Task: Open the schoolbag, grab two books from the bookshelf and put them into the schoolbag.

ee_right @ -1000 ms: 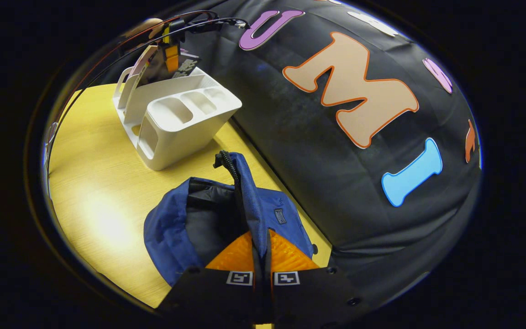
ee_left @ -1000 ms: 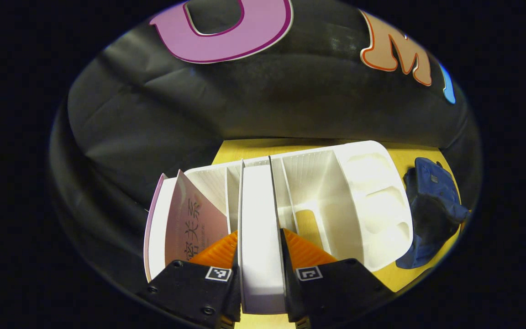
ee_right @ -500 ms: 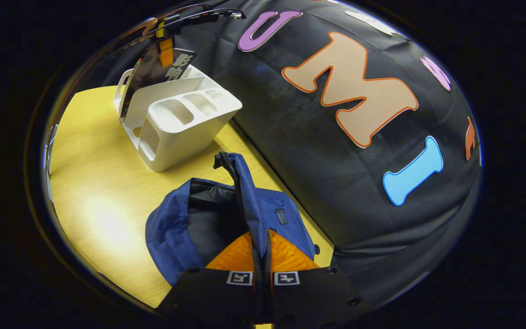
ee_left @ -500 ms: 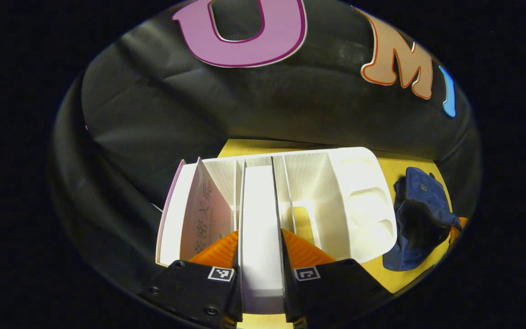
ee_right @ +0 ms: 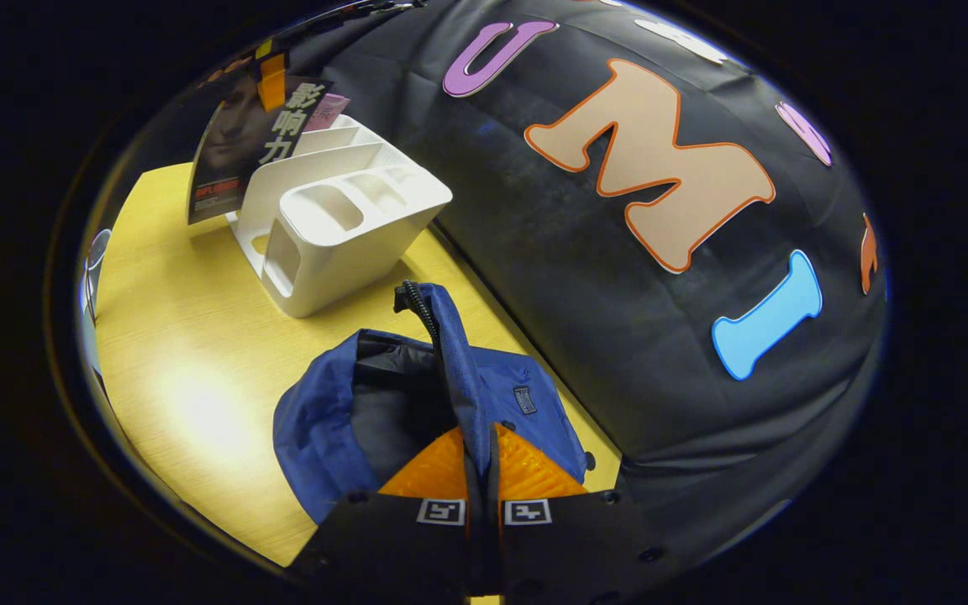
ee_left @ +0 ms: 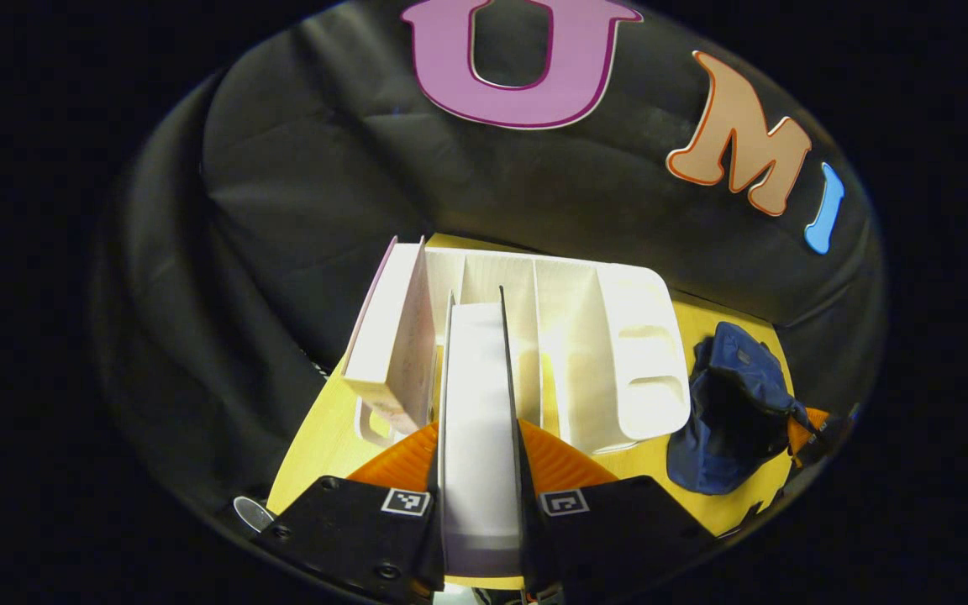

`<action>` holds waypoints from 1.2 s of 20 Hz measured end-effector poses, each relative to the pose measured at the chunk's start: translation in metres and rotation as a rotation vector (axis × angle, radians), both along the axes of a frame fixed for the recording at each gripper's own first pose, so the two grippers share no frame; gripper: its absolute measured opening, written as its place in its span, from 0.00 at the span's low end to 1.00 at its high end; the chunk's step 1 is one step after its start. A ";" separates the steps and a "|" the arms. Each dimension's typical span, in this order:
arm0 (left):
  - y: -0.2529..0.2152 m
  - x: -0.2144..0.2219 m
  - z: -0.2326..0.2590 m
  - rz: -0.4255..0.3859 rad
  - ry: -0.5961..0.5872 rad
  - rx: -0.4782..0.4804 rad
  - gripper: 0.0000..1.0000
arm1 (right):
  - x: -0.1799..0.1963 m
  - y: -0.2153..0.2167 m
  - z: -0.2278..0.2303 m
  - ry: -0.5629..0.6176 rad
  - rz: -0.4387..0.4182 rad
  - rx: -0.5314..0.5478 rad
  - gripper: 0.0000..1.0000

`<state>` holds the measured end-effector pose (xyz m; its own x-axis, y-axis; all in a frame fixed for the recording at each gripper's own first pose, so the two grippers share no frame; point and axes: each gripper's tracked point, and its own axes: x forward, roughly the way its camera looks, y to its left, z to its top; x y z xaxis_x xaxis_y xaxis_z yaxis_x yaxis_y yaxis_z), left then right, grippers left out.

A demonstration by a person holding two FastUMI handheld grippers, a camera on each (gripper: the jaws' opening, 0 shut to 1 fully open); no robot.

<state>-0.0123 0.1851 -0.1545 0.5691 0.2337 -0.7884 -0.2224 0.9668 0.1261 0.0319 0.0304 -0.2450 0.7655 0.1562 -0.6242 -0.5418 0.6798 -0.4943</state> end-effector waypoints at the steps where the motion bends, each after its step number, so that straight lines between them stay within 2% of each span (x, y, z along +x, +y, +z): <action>1: -0.001 -0.006 0.002 0.005 -0.003 -0.005 0.33 | 0.001 0.000 -0.001 0.001 0.003 0.000 0.03; 5: -0.013 -0.040 0.006 0.021 -0.006 -0.049 0.33 | 0.001 0.000 -0.002 0.006 0.012 0.003 0.02; 11: -0.038 -0.089 -0.014 0.076 0.008 -0.166 0.33 | 0.003 0.001 -0.003 0.017 0.021 0.014 0.03; 15: -0.076 -0.095 -0.027 0.107 -0.023 -0.311 0.33 | 0.003 0.002 -0.005 0.026 0.033 0.017 0.02; 24: -0.156 -0.093 -0.049 0.090 -0.057 -0.554 0.33 | 0.001 0.001 -0.004 0.040 0.051 0.025 0.03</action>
